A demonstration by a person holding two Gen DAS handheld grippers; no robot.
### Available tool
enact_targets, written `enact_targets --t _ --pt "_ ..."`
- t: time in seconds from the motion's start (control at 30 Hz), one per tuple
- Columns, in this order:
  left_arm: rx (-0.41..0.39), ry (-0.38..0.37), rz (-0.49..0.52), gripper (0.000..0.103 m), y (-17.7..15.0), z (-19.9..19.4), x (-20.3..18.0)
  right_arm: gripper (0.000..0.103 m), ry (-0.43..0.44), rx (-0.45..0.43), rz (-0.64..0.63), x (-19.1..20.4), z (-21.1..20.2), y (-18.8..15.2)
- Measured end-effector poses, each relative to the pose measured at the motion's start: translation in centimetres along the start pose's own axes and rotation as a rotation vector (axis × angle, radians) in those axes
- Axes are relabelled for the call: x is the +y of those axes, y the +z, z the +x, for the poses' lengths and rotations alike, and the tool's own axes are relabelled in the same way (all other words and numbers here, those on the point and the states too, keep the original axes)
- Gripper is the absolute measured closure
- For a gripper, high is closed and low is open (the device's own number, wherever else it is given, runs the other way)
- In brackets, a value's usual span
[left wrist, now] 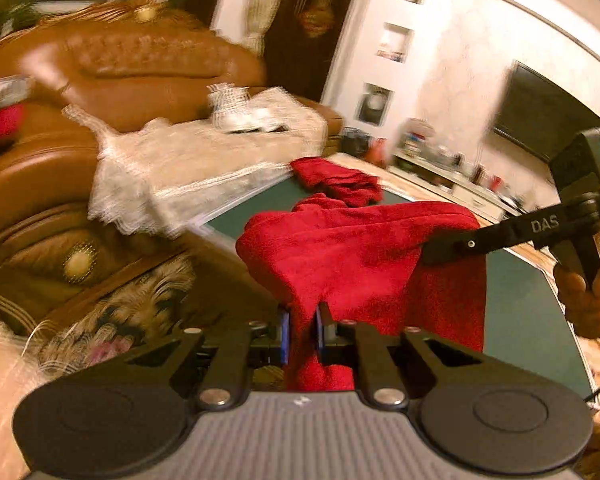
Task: Organize soft objects
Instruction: 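Carry the red towel with both tools off the table toward the sofa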
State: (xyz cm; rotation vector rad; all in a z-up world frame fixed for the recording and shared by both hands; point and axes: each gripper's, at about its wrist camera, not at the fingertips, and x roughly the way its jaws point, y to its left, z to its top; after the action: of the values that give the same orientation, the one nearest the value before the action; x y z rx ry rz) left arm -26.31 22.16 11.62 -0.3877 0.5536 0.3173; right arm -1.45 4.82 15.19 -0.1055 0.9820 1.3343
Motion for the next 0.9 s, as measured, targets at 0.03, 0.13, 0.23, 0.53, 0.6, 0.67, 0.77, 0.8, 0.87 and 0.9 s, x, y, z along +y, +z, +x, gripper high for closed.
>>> enact_targets --t 0.03,0.13,0.23,0.53,0.6,0.67,0.77,0.8,0.87,0.9 --pt "0.004 0.014 -0.027 0.089 -0.6 -1.2 1.1 0.079 0.010 0.011 -0.014 1.6 0.6 -0.2" --pt "0.016 0.053 -0.092 0.089 -2.4 -4.5 4.9 0.079 0.036 0.058 -0.052 6.5 3.2 -1.0" --pt "0.024 0.087 -0.153 0.089 -4.2 -7.7 9.2 0.079 0.056 0.113 -0.067 11.1 6.5 -1.6" --pt "0.015 0.233 -0.296 0.090 -8.7 -17.4 22.5 0.079 0.145 0.260 -0.184 24.9 18.3 -1.2" --pt "0.018 0.273 -0.307 0.090 -9.2 -19.0 25.3 0.079 0.164 0.291 -0.208 27.6 21.1 -1.1" --pt "0.027 0.310 -0.329 0.090 -9.8 -20.3 27.7 0.079 0.184 0.326 -0.234 30.2 24.0 -0.9" --pt "0.050 0.368 -0.357 0.090 -10.3 -21.7 30.9 0.079 0.214 0.381 -0.267 33.9 28.4 -0.8" --pt "0.059 0.384 -0.365 0.090 -10.3 -22.1 32.1 0.079 0.220 0.398 -0.276 34.9 29.8 -0.8" --pt "0.071 0.410 -0.370 0.090 -10.4 -22.8 33.9 0.079 0.226 0.430 -0.290 36.9 32.6 -0.5" --pt "0.076 0.421 -0.376 0.090 -10.4 -22.9 34.9 0.079 0.226 0.443 -0.302 37.8 33.9 -0.3"
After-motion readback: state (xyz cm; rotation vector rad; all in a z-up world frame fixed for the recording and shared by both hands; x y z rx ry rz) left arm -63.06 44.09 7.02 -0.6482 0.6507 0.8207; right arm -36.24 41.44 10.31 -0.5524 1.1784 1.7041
